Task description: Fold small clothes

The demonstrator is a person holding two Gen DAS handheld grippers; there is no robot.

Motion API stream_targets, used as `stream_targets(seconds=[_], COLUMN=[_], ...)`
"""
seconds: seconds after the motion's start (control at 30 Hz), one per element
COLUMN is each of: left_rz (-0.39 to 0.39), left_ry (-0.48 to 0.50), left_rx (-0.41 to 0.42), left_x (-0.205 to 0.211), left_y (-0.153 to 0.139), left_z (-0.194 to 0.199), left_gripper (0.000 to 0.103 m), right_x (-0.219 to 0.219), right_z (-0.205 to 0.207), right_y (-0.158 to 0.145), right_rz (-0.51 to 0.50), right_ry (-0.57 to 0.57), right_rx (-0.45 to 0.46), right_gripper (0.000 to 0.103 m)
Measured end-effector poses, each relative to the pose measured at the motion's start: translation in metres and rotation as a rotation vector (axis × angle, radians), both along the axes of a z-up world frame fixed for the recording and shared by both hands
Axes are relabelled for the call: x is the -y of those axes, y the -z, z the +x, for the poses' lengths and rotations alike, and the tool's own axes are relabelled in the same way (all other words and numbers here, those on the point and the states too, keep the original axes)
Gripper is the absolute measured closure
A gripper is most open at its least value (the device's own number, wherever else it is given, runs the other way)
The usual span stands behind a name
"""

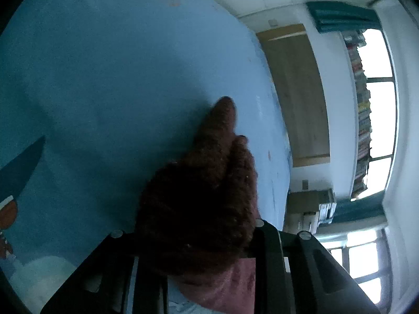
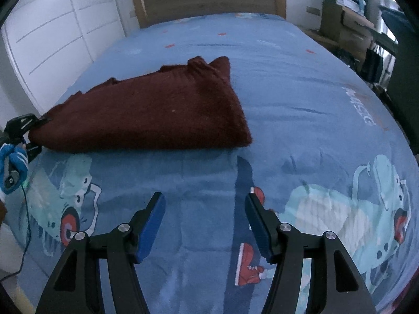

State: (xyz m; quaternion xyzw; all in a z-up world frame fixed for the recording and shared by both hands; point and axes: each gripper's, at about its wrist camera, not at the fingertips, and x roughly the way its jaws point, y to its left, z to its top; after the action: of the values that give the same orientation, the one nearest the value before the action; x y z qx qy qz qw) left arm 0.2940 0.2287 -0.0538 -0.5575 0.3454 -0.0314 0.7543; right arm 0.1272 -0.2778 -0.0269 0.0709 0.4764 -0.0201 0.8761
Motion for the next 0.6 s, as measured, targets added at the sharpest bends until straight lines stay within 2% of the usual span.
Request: stream_targets(seconds=[0.13,0.27,0.47,0.6], left_rz=[0.058,0.079,0.052,0.006], left_ry=[0.043,0.078,0.132,0.179], left_rx=[0.032,0.063,0.101,0.144], left_x=[0.018,0.043,0.087,0.119], left_y=[-0.025,-0.046,-0.068,-0.086], left_z=[0.008,0.016,0.025,0.035], left_gripper=[0.084,0.085,0.085,0.085], right_x=[0.012,0.023,0.045,0.063], right_z=[-0.008,-0.016,-0.03,-0.04], right_y=[-0.002,-0.006,-0.013,-0.015], right_rz=[0.028,0.049,0.082,0.104], right_ry=[0.027,0.05,0.096,0.135], right_rx=[0.016,0.035,0.069,0.084], right_gripper=[0.038,0.038,0.038,0.038])
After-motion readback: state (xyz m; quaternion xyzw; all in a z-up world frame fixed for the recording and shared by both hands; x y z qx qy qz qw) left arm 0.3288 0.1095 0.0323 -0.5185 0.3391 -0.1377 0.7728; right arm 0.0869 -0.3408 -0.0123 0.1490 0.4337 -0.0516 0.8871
